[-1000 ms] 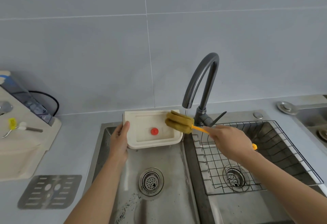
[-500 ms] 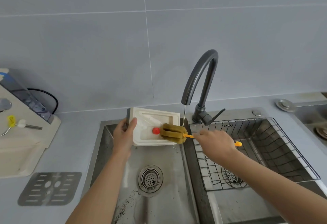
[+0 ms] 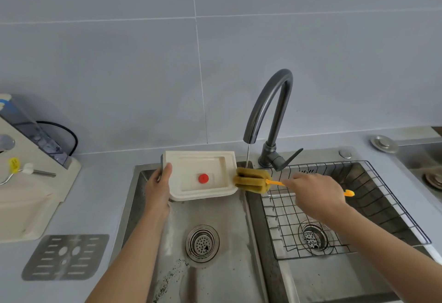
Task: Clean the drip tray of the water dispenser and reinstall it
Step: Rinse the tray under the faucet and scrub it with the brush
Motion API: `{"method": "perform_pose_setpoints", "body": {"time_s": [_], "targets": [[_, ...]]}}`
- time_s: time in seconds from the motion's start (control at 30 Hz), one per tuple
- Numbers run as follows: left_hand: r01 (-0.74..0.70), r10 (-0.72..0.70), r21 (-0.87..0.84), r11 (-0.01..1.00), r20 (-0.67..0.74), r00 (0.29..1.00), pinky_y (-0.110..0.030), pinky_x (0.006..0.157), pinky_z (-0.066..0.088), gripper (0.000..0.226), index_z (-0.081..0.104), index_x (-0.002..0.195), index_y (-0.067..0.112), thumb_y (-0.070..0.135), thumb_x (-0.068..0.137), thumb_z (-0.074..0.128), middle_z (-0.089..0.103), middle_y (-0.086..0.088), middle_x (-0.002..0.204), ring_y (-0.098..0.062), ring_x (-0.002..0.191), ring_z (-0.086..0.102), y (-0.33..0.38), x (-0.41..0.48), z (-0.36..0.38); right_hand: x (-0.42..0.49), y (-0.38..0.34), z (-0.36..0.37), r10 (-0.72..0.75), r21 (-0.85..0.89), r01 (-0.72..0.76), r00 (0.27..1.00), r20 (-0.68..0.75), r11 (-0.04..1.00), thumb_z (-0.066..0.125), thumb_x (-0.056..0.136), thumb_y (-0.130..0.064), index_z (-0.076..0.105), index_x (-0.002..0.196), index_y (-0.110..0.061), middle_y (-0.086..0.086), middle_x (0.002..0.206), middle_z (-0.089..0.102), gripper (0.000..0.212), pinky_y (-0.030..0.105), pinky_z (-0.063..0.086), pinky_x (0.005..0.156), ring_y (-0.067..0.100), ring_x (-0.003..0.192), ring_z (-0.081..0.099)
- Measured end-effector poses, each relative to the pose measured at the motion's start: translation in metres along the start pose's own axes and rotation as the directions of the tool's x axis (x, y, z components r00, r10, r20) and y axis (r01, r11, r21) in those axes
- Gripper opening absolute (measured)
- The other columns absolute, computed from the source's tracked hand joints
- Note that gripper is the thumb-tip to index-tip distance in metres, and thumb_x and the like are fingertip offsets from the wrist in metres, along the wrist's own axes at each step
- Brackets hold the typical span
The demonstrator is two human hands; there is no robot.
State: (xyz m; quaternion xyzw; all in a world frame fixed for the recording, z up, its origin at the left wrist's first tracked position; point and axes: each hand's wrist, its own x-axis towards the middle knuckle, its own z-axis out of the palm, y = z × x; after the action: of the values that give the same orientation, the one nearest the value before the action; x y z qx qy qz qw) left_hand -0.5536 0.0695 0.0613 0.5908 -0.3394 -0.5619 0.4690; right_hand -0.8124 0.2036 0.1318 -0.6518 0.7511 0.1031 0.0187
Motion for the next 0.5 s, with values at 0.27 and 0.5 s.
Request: {"method": "perform_pose_setpoints", "body": {"time_s": [0.27, 0.5], "targets": [[0.212, -0.208, -0.079, 0.974, 0.055, 0.977, -0.031, 0.067, 0.049, 0.036, 0.058, 0.118, 0.009, 0.031, 0.089, 0.058, 0.063, -0.008, 0.111, -0.022, 0.091, 0.061, -0.009, -0.003, 0.0, -0.003, 0.014, -0.001, 0.231, 0.331, -0.213, 0.973, -0.016, 0.919, 0.037, 0.093, -0.012, 0.058, 0.091, -0.02, -0.001, 0.083, 0.059, 0.023, 0.031, 0.04, 0.06, 0.025, 0.078, 0.057], [0.256, -0.24, -0.15, 0.955, 0.116, 0.964, -0.035, 0.069, 0.05, 0.017, 0.062, 0.093, 0.016, 0.032, 0.09, 0.055, 0.066, -0.006, 0.095, -0.022, 0.086, 0.063, -0.009, -0.008, 0.006, 0.006, 0.026, 0.024, 0.287, 0.709, -0.281, 0.951, 0.115, 0.647, 0.044, 0.094, -0.01, 0.068, 0.106, -0.013, 0.004, 0.064, 0.053, 0.027, 0.026, 0.033, 0.05, 0.012, 0.049, 0.038]]}}
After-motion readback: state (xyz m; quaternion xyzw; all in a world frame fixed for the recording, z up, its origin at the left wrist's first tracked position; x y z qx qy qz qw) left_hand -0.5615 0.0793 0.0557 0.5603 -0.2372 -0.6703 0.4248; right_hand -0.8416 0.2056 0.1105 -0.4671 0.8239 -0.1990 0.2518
